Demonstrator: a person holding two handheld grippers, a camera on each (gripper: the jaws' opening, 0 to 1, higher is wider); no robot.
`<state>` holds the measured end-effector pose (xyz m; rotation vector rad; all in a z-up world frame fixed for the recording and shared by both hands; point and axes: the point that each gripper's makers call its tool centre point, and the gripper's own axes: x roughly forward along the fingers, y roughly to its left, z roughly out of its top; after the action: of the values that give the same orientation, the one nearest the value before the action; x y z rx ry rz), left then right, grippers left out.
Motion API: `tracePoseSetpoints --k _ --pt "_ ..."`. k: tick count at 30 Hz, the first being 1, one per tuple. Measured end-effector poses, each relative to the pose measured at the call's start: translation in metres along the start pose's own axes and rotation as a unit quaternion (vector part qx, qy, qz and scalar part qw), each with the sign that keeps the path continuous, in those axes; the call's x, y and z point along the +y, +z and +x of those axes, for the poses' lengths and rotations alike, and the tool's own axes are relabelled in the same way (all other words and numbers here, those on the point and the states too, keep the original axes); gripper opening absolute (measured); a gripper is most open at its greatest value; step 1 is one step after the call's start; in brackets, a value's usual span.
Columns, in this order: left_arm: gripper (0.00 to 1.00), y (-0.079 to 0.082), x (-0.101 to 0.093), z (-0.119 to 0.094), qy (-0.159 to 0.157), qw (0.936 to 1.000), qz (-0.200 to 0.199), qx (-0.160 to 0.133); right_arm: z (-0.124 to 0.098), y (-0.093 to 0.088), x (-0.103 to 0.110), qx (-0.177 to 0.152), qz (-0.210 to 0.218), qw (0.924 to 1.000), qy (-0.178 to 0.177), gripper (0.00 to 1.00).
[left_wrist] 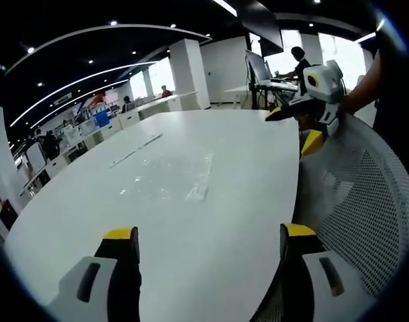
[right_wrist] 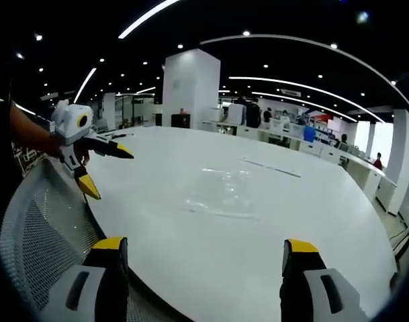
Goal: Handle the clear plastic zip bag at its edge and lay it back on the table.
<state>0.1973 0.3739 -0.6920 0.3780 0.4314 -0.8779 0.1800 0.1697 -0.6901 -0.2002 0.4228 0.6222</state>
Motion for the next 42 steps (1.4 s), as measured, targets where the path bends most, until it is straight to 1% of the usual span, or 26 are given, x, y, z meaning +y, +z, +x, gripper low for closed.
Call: tracePoseSetpoints --k 11,18,23,35,42 --pt "0.85 0.003 0.000 0.010 -0.001 1.0000 -0.004 -0.002 0.000 0.000 0.000 0.002 0.001 1.0000 0.000 0.96" --pt "0.85 0.011 0.001 0.017 -0.002 0.9999 -0.007 -0.010 0.000 0.000 0.000 0.002 0.001 1.0000 0.000 0.95" --pt "0.84 0.010 0.003 0.020 -0.004 0.9999 -0.007 -0.008 0.000 0.000 -0.001 0.001 0.001 1.0000 -0.001 0.95" --pt "0.83 0.010 -0.001 0.029 -0.007 0.9999 -0.012 -0.005 0.000 -0.001 -0.001 0.004 0.000 1.0000 0.000 0.95" --pt "0.83 0.007 -0.001 0.035 -0.011 0.9998 -0.014 -0.002 0.000 -0.001 -0.001 0.005 0.000 1.0000 -0.001 0.95"
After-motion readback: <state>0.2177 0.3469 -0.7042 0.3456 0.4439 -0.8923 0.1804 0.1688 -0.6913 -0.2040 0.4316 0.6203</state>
